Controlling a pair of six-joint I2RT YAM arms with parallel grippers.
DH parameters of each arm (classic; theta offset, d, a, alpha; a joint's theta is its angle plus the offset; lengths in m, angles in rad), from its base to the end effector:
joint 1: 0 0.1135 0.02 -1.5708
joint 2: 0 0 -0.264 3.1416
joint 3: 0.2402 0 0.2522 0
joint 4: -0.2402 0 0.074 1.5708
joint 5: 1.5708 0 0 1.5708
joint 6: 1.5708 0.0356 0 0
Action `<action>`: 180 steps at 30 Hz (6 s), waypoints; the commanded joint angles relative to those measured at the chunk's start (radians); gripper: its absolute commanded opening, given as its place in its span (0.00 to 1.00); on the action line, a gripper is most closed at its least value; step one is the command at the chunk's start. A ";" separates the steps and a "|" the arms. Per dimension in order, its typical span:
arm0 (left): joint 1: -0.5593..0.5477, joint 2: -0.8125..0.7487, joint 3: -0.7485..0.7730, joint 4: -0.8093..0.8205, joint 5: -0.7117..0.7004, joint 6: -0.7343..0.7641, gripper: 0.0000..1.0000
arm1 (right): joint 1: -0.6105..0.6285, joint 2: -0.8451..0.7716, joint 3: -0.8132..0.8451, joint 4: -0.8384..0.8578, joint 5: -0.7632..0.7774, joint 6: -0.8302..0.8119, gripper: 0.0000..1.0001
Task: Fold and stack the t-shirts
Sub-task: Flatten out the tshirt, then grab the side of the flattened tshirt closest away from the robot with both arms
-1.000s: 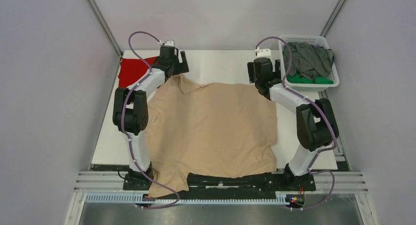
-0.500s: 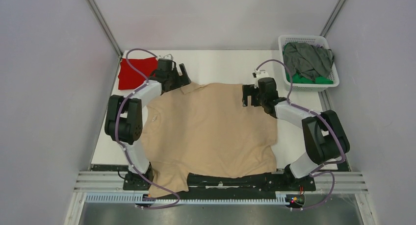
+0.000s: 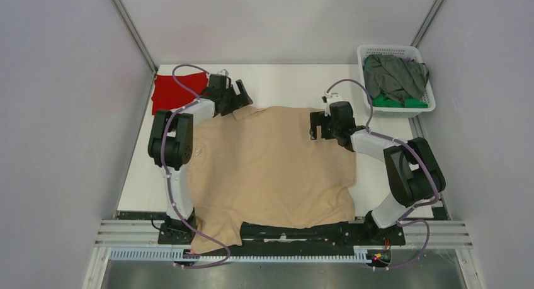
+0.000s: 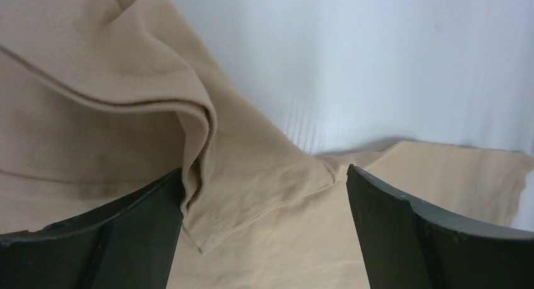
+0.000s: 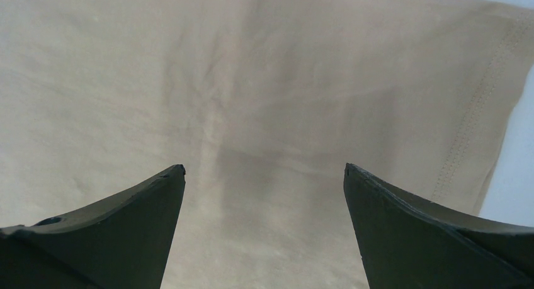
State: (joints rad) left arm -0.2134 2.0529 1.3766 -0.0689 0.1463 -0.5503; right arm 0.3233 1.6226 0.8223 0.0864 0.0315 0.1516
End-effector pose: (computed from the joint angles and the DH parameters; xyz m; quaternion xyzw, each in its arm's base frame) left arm 0.4399 -0.1006 0.1668 -0.1243 0.9055 -0.2112 0.3463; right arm 0.3134 0.1038 0.1714 -0.0715 0.9067 0.0838 0.4071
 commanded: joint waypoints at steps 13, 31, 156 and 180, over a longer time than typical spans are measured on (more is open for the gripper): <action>-0.008 0.318 0.380 0.398 0.225 -0.357 1.00 | -0.023 0.067 0.047 0.002 0.047 -0.020 0.98; -0.052 0.206 0.626 -0.158 -0.108 -0.055 1.00 | -0.040 0.007 0.069 -0.066 0.135 0.012 0.98; -0.563 -1.021 -0.862 -0.734 -0.323 -0.464 0.62 | -0.314 -0.516 -0.224 -0.011 -0.085 0.136 0.98; -0.580 -0.842 -0.792 -0.793 -0.298 -0.394 0.02 | -0.362 -0.631 -0.269 -0.154 0.156 0.273 0.98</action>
State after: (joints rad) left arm -0.7879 1.1954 0.5743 -0.8322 -0.1371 -0.9771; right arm -0.0238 1.0351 0.5579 0.0078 0.1089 0.3649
